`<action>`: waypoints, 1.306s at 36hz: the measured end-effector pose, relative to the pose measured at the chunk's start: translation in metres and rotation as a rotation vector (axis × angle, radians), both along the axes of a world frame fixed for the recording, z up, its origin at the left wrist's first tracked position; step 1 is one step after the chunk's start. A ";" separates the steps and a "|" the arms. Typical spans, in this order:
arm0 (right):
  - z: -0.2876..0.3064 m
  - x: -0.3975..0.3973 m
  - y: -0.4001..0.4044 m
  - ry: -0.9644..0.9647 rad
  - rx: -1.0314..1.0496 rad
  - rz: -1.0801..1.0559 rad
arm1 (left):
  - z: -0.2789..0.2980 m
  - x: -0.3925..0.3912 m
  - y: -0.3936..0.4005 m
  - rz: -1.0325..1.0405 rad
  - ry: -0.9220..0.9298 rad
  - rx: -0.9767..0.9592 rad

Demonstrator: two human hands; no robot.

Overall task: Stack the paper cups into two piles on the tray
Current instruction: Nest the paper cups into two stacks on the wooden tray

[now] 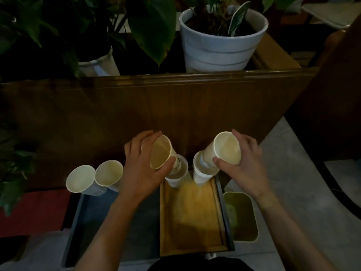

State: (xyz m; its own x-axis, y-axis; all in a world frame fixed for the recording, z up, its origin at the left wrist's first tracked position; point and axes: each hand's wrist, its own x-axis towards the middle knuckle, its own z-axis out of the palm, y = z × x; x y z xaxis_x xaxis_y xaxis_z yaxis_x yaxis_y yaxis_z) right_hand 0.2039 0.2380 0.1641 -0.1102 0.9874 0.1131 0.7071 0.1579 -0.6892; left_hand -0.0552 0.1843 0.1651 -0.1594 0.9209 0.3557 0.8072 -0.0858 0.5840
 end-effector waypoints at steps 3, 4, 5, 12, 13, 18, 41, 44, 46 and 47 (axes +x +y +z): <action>-0.006 -0.004 0.006 -0.053 -0.024 0.037 | -0.008 0.003 0.003 -0.005 0.016 -0.032; -0.008 -0.005 0.007 -0.072 -0.029 0.050 | -0.011 0.003 0.005 -0.008 0.021 -0.045; -0.010 -0.007 0.008 -0.087 -0.031 0.063 | -0.014 0.004 0.006 -0.011 0.023 -0.058; -0.032 -0.017 0.016 -0.125 -0.076 0.130 | -0.033 0.007 0.013 -0.026 0.021 -0.150; -0.036 -0.018 0.017 -0.128 -0.081 0.135 | -0.035 0.008 0.014 -0.032 0.022 -0.166; -0.056 -0.022 0.018 -0.146 -0.088 0.144 | -0.047 0.012 0.016 -0.086 0.048 -0.221; -0.097 -0.027 0.020 -0.154 -0.146 0.178 | -0.096 0.013 0.034 -0.187 0.012 -0.331; -0.098 -0.026 0.020 -0.144 -0.152 0.183 | -0.099 0.012 0.035 -0.189 0.028 -0.349; -0.097 -0.026 0.020 -0.133 -0.160 0.187 | -0.100 0.013 0.034 -0.188 0.022 -0.350; -0.097 -0.026 0.020 -0.127 -0.163 0.187 | -0.101 0.013 0.034 -0.185 0.021 -0.348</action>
